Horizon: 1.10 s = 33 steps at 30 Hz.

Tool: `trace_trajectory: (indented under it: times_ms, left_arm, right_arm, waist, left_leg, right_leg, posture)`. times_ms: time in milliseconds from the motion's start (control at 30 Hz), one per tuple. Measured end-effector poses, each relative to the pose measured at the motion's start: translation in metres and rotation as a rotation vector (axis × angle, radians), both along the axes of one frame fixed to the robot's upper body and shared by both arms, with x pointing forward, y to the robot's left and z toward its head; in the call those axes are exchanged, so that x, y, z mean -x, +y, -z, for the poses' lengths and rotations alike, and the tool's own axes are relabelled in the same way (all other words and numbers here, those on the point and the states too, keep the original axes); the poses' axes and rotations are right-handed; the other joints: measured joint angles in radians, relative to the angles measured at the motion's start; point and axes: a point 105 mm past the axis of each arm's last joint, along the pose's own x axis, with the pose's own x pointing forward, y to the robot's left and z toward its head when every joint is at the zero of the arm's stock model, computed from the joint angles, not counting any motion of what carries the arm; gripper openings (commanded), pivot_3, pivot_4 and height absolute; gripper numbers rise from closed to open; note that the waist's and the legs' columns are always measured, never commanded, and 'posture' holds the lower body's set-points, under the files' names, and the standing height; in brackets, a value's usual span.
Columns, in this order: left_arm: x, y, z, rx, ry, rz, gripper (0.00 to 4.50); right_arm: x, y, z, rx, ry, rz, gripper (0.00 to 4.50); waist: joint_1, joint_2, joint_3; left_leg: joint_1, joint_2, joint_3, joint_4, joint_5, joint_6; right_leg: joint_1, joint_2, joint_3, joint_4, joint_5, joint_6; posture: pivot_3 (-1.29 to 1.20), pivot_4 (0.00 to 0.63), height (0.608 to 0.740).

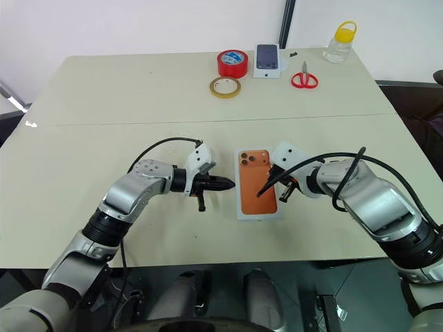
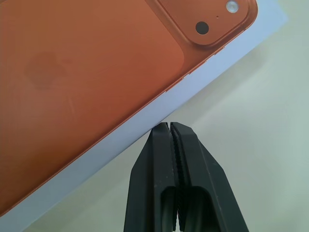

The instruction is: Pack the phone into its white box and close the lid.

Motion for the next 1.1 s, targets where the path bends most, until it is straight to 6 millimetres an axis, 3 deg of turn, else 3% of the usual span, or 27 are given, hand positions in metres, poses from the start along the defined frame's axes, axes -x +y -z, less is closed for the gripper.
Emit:
trace_trajectory:
  times_ms: [233, 367, 533, 633, 767, 933, 1100]
  left_arm:
    - [-0.011, 0.009, -0.002, 0.021, -0.003, -0.073, 0.00]
    - [-0.031, 0.017, -0.021, 0.096, -0.020, -0.165, 0.00]
    - [-0.040, -0.003, -0.031, 0.118, -0.056, -0.164, 0.00]
    - [-0.037, -0.015, -0.015, 0.056, -0.047, -0.135, 0.00]
    - [-0.036, -0.022, -0.002, -0.031, -0.079, -0.107, 0.00]
    - [-0.037, -0.027, -0.002, -0.055, -0.104, -0.103, 0.00]
    - [-0.050, -0.023, -0.009, 0.054, -0.089, -0.228, 0.00]
  right_arm:
    - [-0.001, -0.009, -0.008, 0.012, -0.028, -0.002, 0.08]
    - [-0.005, -0.025, -0.020, -0.001, -0.062, 0.028, 0.08]
    - [0.008, -0.011, -0.027, -0.121, -0.032, -0.062, 0.08]
    - [0.026, 0.002, -0.019, -0.162, 0.025, -0.138, 0.08]
    - [0.040, 0.004, 0.003, -0.153, 0.099, -0.144, 0.08]
    - [0.044, 0.004, 0.011, -0.130, 0.099, -0.136, 0.08]
    - [0.034, 0.002, 0.008, -0.142, 0.045, -0.109, 0.08]
  waist:
    - [0.000, 0.000, 0.000]
    - [0.001, 0.000, 0.000]
    - [0.002, -0.001, 0.000]
    - [0.001, -0.001, 0.000]
    - [0.003, -0.001, 0.000]
    - [0.004, -0.003, -0.003]
    - [-0.001, -0.004, -0.002]
  left_leg:
    - [0.000, 0.000, 0.000, 0.000, 0.000, 0.000]
    - [0.000, 0.000, 0.000, 0.000, 0.000, 0.000]
    - [0.000, 0.000, 0.000, 0.000, 0.000, 0.000]
    - [0.000, 0.000, 0.000, 0.000, 0.000, 0.000]
    - [0.002, 0.000, 0.000, 0.001, 0.000, 0.000]
    - [0.003, 0.000, 0.000, 0.001, 0.000, 0.000]
    - [0.003, 0.000, 0.000, 0.001, 0.000, 0.000]
  right_leg:
    - [0.000, 0.000, 0.000, 0.000, 0.000, 0.000]
    - [0.000, 0.000, 0.000, 0.000, 0.000, 0.000]
    - [0.001, 0.000, -0.001, 0.000, 0.000, 0.000]
    - [0.000, 0.000, -0.001, 0.000, 0.000, 0.000]
    - [0.003, 0.000, 0.000, 0.000, 0.000, 0.000]
    - [0.005, 0.000, -0.001, -0.001, 0.000, 0.000]
    - [0.003, 0.000, 0.000, 0.000, 0.000, 0.000]
  posture:
    - [0.00, 0.150, 0.740]
    - [0.00, 0.150, 0.740]
    - [0.00, 0.150, 0.740]
    - [0.00, 0.150, 0.740]
    - [0.00, 0.150, 0.740]
    - [0.00, 0.150, 0.740]
    - [0.00, 0.150, 0.740]
